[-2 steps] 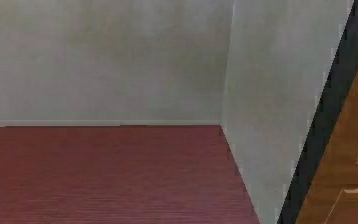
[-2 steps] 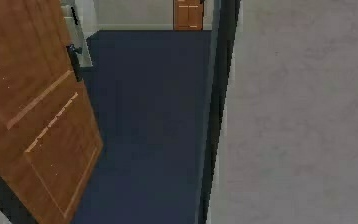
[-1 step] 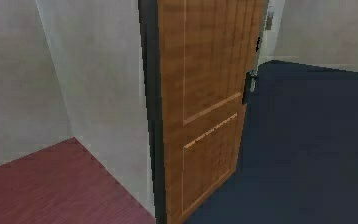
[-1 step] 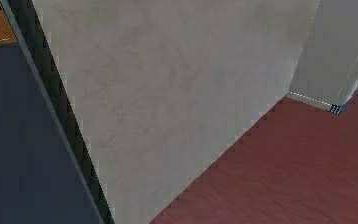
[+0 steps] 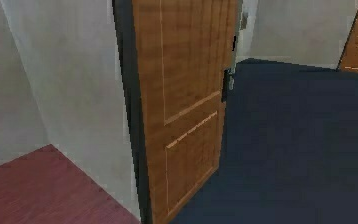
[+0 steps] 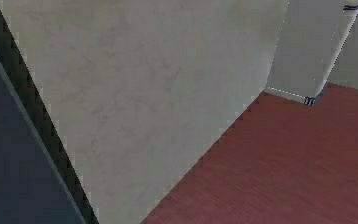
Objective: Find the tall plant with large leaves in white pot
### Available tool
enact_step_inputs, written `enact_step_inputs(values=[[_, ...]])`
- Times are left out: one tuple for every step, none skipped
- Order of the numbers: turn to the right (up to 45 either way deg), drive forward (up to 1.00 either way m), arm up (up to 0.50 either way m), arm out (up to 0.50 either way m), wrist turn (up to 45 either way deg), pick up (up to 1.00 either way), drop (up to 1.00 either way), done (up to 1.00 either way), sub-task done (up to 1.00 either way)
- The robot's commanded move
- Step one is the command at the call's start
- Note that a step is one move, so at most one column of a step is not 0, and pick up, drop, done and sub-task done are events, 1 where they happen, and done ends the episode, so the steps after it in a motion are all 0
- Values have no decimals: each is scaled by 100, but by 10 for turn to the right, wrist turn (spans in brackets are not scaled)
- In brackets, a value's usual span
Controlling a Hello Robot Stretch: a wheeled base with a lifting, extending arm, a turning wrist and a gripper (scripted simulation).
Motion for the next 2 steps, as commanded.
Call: enact_step_inputs(values=[[0, 50, 0, 0, 0, 0, 0, 0, 0], [450, 0, 0, 0, 0, 0, 0, 0, 0]])
